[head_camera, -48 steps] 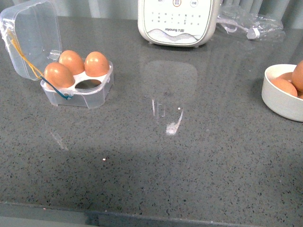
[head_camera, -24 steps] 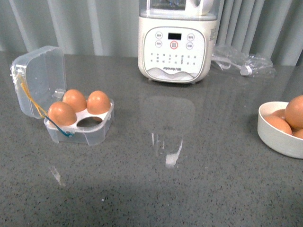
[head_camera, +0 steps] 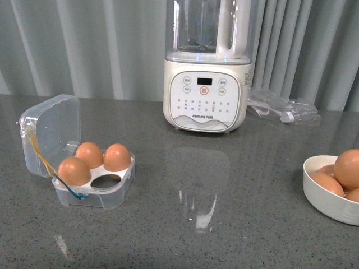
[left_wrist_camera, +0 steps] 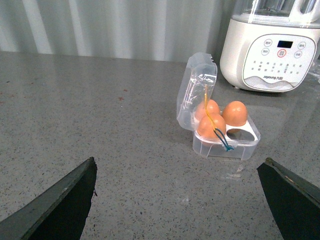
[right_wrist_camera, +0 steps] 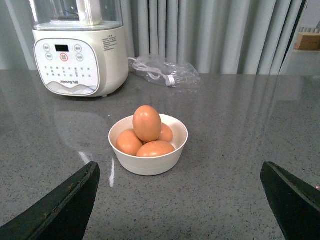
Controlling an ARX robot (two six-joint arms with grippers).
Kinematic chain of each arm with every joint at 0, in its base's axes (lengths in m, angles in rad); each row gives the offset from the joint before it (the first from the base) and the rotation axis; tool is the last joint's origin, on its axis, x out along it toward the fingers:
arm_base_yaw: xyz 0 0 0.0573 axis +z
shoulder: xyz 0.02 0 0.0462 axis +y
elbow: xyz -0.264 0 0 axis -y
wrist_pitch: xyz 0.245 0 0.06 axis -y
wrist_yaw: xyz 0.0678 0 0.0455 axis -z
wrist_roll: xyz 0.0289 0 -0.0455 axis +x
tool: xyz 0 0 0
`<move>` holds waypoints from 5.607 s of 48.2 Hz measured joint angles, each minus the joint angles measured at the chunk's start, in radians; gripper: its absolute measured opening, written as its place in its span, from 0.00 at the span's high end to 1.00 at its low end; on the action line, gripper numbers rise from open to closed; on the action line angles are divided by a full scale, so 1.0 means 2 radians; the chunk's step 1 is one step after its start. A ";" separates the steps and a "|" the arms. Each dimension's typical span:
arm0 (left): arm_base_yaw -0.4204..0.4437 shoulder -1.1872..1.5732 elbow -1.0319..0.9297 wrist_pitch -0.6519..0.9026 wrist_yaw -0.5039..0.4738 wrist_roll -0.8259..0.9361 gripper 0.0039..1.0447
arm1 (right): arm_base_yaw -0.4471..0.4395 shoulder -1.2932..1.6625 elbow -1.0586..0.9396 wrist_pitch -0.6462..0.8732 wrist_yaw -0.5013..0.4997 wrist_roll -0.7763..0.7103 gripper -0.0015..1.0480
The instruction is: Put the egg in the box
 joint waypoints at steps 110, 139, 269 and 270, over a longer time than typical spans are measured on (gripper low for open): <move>0.000 0.000 0.000 0.000 0.000 0.000 0.06 | -0.027 0.715 0.313 0.235 -0.111 -0.074 0.07; 0.000 0.000 0.000 0.000 0.000 0.000 0.06 | -0.022 0.783 0.312 0.278 -0.141 -0.038 0.08; 0.000 0.000 0.000 0.000 0.000 0.000 0.06 | 0.260 0.992 0.627 0.128 -0.323 -0.137 0.61; 0.000 0.000 0.000 0.000 0.000 0.000 0.06 | 0.261 0.995 0.629 0.126 -0.322 -0.138 0.61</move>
